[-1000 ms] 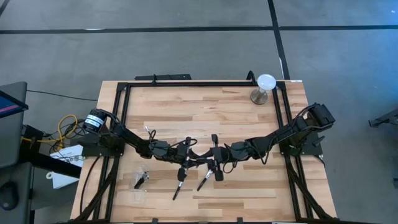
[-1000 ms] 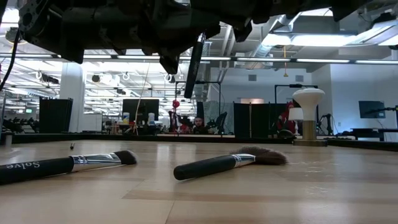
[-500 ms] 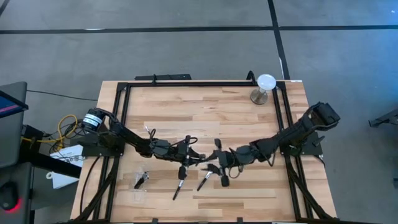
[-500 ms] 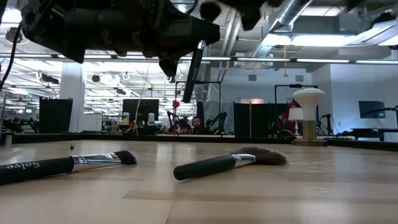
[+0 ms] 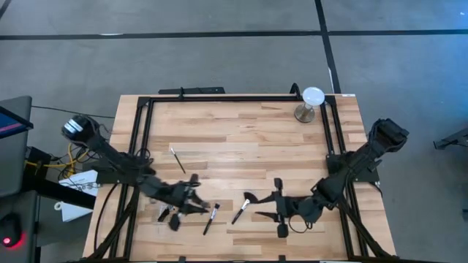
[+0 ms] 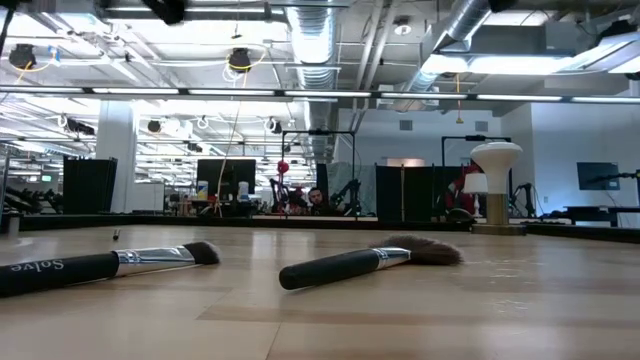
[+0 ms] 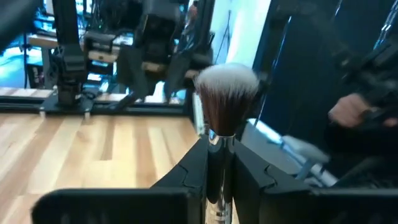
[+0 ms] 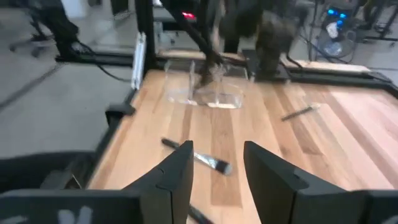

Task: Put items in baskets/containers
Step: Put the powder brush into the transparent organizer, then put the eyeshadow brush into the transparent organizer

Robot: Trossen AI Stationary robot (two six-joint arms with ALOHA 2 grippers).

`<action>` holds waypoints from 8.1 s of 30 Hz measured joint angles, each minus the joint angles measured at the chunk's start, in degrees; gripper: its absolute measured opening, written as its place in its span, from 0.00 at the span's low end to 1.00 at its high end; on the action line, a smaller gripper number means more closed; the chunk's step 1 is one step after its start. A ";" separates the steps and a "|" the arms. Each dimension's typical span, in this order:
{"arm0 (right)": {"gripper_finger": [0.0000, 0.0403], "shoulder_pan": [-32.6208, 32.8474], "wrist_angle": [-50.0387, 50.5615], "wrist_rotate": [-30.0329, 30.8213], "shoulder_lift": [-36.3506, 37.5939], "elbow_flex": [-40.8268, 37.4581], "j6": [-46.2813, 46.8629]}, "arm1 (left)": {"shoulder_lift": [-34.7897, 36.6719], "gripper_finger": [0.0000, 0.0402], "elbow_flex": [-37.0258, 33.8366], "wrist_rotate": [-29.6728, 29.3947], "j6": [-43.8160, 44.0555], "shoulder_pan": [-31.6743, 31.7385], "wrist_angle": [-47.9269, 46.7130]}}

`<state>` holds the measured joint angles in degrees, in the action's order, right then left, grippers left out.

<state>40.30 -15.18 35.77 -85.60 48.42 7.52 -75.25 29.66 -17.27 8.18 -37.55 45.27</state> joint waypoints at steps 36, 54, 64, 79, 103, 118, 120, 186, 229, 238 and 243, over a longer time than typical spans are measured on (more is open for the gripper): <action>0.29 -0.82 0.01 1.63 -1.92 -0.02 1.58 | 22.03 0.11 -11.94 -42.58 8.68 -22.52 -28.11; 0.29 -0.58 0.18 1.59 -1.92 -0.02 1.99 | 29.80 0.11 -11.85 -45.21 20.45 -26.97 -45.13; 0.29 -0.58 0.18 1.61 -1.92 -0.02 2.09 | 29.76 0.12 -11.85 -45.03 27.10 -31.53 -50.66; 0.29 -0.69 0.16 1.61 -1.92 -0.02 2.04 | 29.67 0.14 -19.53 -42.65 40.31 -31.77 -50.55; 0.29 -2.26 0.18 1.58 -1.92 -0.04 2.02 | 34.42 0.40 -14.13 -58.23 31.04 -25.20 -46.77; 0.29 -3.39 -0.93 0.00 -7.82 -0.06 2.62 | 25.54 0.41 -4.36 -24.44 30.17 18.24 -59.54; 0.29 -3.72 -1.16 -0.03 -9.15 -0.06 2.65 | 23.17 0.42 -1.71 -16.20 32.66 26.68 -66.64; 0.29 -11.15 18.19 -3.17 -8.37 -0.96 -14.42 | -6.64 0.42 7.14 13.82 64.27 53.39 -89.12; 0.29 -8.37 9.88 -10.34 -8.41 -7.51 -2.94 | -6.61 0.12 5.46 15.70 50.23 54.01 -84.80; 0.29 -8.10 9.12 -10.32 -8.41 -7.51 -2.77 | -6.61 0.20 5.41 14.49 49.56 53.50 -84.40; 0.29 -7.16 9.11 -10.30 -8.41 -7.51 -2.81 | -6.61 0.20 5.17 14.22 49.22 52.77 -84.40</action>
<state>33.15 -6.07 25.47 -94.02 40.91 4.71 -81.87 34.83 -3.05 57.40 15.22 -39.13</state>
